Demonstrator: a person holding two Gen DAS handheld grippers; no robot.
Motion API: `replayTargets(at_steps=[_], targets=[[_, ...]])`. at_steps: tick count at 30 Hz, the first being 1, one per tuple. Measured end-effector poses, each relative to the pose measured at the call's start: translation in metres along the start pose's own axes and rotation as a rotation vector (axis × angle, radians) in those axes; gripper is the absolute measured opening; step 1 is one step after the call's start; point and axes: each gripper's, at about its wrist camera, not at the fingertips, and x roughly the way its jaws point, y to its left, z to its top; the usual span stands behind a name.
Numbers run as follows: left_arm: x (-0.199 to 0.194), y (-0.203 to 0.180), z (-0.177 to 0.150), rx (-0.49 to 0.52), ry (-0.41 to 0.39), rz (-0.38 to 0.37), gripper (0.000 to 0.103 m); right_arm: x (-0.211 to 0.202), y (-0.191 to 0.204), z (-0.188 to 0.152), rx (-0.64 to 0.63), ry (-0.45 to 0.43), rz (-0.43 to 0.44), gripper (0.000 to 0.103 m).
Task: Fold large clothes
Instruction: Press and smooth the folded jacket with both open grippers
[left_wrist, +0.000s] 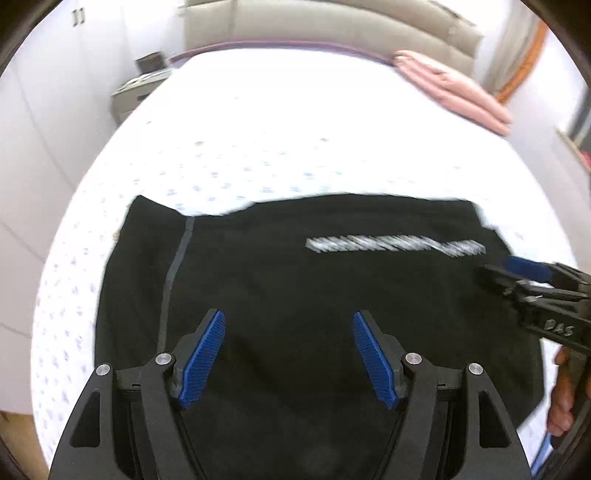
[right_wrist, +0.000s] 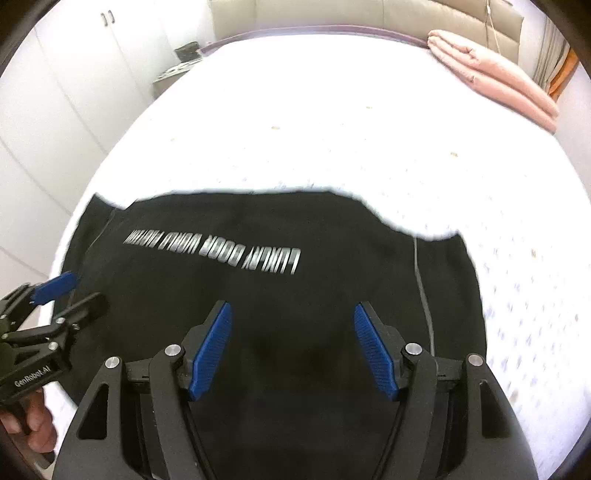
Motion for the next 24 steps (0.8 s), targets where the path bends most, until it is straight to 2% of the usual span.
replayTargets(at_steps=[3,5,8,12,15,19,23,24], targets=[[0.036,0.019,0.009,-0.051,0.07,-0.031,0.076,0.035,-0.005,0.022,0.055,0.037,0.013,0.068],[0.052,0.031,0.01,-0.088,0.095,-0.061,0.085,0.056,-0.008,0.025,0.081,0.072,0.004,0.068],[0.066,0.037,0.006,-0.103,0.095,-0.061,0.09,0.081,-0.013,0.023,0.096,0.097,0.007,0.069],[0.065,0.026,0.004,-0.09,0.075,-0.05,0.09,0.088,-0.028,0.026,0.124,0.097,0.032,0.071],[0.045,0.027,-0.002,-0.105,0.053,-0.053,0.09,0.067,-0.035,0.021,0.141,0.072,0.069,0.071],[0.006,0.043,-0.025,-0.103,0.015,-0.001,0.09,0.016,-0.052,-0.008,0.134,0.027,0.103,0.071],[-0.019,0.069,-0.059,-0.174,0.029,0.048,0.09,-0.017,-0.058,-0.056,0.147,0.062,0.132,0.071],[-0.018,0.074,-0.069,-0.187,0.047,0.075,0.09,-0.017,-0.056,-0.07,0.136,0.089,0.106,0.071]])
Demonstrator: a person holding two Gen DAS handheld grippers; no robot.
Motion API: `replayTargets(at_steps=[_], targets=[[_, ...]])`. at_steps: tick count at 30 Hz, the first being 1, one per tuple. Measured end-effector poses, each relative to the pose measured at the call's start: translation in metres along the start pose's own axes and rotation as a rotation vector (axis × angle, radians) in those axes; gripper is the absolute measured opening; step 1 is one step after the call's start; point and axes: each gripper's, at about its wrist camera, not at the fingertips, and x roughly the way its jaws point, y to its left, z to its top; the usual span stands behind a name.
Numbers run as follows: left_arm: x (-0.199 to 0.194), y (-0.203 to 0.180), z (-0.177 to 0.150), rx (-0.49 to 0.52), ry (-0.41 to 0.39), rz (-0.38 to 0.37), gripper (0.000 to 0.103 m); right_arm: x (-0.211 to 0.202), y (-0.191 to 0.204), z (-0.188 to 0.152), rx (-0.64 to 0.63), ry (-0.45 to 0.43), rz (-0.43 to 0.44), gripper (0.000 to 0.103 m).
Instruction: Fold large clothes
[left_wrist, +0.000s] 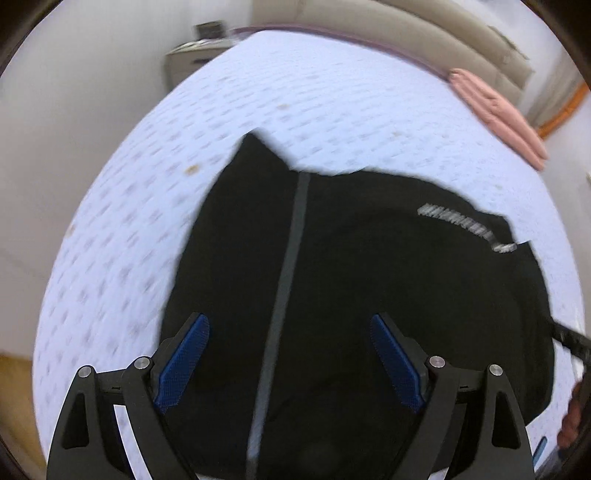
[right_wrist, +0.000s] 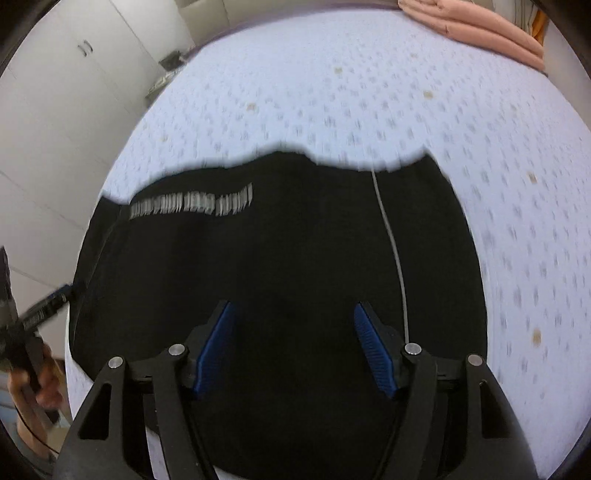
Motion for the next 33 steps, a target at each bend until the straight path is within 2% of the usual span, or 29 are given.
replayTargets(at_steps=[2,3,5,6,9,15,18,19,22,25,30,33], targets=[[0.022,0.008,-0.013,0.009,0.078,0.087,0.09,0.013,0.002,-0.019,-0.03,0.064,-0.054,0.07],[0.034,0.014,-0.017,-0.011,0.108,0.074,0.09,0.02,0.003,-0.025,-0.045,0.079,-0.071,0.07],[0.043,0.029,-0.018,-0.093,0.117,-0.008,0.091,0.031,0.007,-0.027,-0.076,0.081,-0.096,0.07],[0.042,0.032,-0.016,-0.106,0.117,-0.02,0.091,0.031,0.009,-0.025,-0.085,0.079,-0.106,0.07],[0.024,0.036,-0.009,-0.09,0.081,-0.004,0.09,0.022,0.004,-0.02,-0.057,0.084,-0.082,0.066],[-0.015,0.063,0.009,-0.036,0.0,0.067,0.09,-0.024,-0.04,-0.014,0.035,0.008,-0.087,0.07],[-0.013,0.084,0.021,-0.077,0.034,-0.003,0.09,-0.025,-0.076,-0.009,0.095,0.005,-0.121,0.071],[-0.007,0.092,0.025,-0.095,0.05,-0.055,0.09,-0.024,-0.083,-0.008,0.111,0.004,-0.113,0.071],[0.018,0.1,0.03,-0.112,0.113,-0.124,0.09,-0.011,-0.109,-0.006,0.17,0.015,-0.083,0.071],[0.046,0.094,0.027,-0.116,0.175,-0.149,0.09,0.0,-0.116,-0.01,0.191,0.042,-0.062,0.072],[0.058,0.085,0.024,-0.11,0.169,-0.156,0.09,0.01,-0.115,-0.011,0.162,0.043,-0.075,0.076],[0.056,0.081,0.027,-0.126,0.173,-0.215,0.089,0.011,-0.114,-0.008,0.177,0.04,-0.046,0.077]])
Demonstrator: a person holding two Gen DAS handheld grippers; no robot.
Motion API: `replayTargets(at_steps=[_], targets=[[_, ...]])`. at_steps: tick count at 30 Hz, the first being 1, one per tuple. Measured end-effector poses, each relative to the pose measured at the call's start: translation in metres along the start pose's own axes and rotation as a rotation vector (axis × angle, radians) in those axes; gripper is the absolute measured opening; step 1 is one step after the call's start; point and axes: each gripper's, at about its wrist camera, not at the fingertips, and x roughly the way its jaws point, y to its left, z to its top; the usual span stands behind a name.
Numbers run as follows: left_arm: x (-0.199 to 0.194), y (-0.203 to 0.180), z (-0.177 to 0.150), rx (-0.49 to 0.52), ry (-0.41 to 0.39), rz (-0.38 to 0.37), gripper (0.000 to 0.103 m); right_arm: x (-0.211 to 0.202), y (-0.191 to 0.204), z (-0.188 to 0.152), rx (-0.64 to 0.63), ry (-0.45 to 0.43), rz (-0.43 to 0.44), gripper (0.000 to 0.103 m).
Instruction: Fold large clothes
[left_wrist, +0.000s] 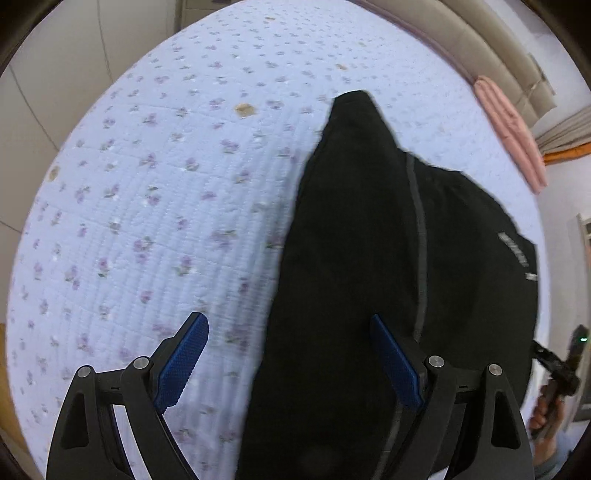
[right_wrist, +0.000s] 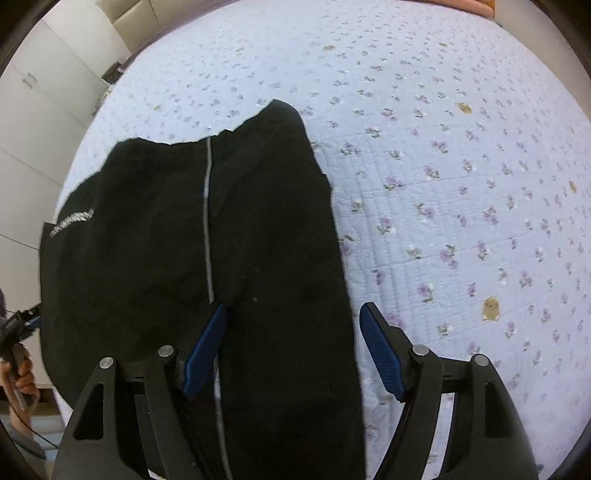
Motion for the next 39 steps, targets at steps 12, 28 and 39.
replayTargets(at_steps=[12,28,39], targets=[[0.053,0.014,-0.002,-0.119,0.08,-0.241,0.094,0.053,-0.029,0.002,0.134,0.066,0.18,0.099],[0.034,0.003,0.002,-0.04,0.172,-0.262,0.095,0.025,-0.038,-0.007,0.096,0.147,0.291,0.085],[0.056,-0.008,-0.015,-0.077,0.219,-0.28,0.095,0.059,-0.027,-0.042,0.17,0.227,0.371,0.103]])
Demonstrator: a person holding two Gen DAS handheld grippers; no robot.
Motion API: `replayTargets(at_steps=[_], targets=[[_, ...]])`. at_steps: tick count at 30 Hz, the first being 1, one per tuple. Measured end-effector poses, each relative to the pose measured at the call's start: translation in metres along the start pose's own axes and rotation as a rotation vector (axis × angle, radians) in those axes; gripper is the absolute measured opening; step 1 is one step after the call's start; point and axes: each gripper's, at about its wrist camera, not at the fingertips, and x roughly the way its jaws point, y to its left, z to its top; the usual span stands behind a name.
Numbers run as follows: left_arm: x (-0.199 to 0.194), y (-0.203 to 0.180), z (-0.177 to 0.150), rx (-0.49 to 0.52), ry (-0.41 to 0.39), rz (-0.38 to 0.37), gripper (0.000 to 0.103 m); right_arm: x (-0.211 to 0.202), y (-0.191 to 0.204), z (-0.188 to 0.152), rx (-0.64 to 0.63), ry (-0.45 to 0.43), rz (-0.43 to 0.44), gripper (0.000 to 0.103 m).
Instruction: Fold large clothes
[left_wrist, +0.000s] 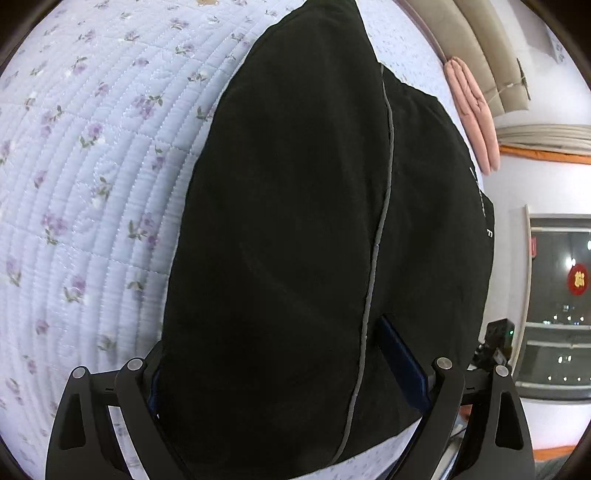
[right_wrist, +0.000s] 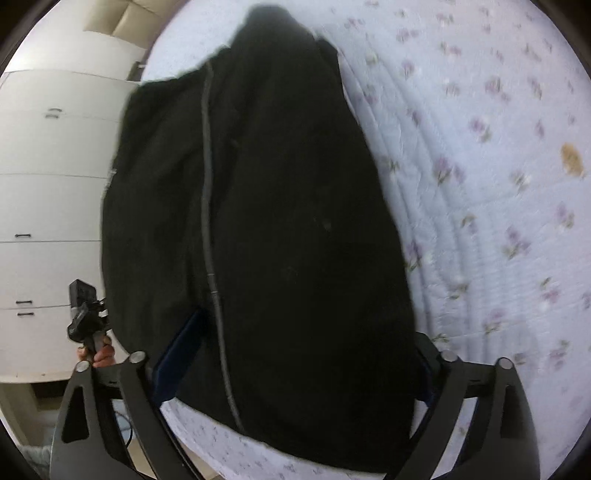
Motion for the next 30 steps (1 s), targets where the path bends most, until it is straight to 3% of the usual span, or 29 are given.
replayTargets(at_steps=[4,8,9,10,12,18,26,30], targets=[[0.008,-0.012,-0.006,0.013,-0.052,0.038,0.097,-0.001,0.01,-0.006,-0.01,-0.063,-0.059,0.103],[0.012,-0.025,-0.005,0.014,-0.091,0.061,0.095,0.0,0.024,0.0,-0.022,-0.09,-0.073,0.09],[0.011,-0.03,-0.005,0.028,-0.106,0.065,0.091,-0.007,0.026,-0.006,-0.03,-0.094,-0.075,0.087],[0.01,-0.036,-0.006,0.048,-0.121,0.06,0.079,-0.008,0.029,-0.006,-0.046,-0.098,-0.081,0.085],[0.011,-0.044,-0.006,0.067,-0.135,0.077,0.073,-0.012,0.034,-0.008,-0.076,-0.106,-0.091,0.082],[0.015,-0.03,0.005,0.001,-0.103,0.002,0.079,-0.007,0.031,0.002,-0.06,-0.064,-0.056,0.088],[0.015,-0.023,0.012,-0.019,-0.092,-0.038,0.084,-0.01,0.009,0.017,-0.008,-0.04,-0.012,0.097],[0.015,-0.028,0.014,-0.008,-0.109,-0.02,0.083,-0.009,0.008,0.013,-0.002,-0.046,-0.016,0.096]])
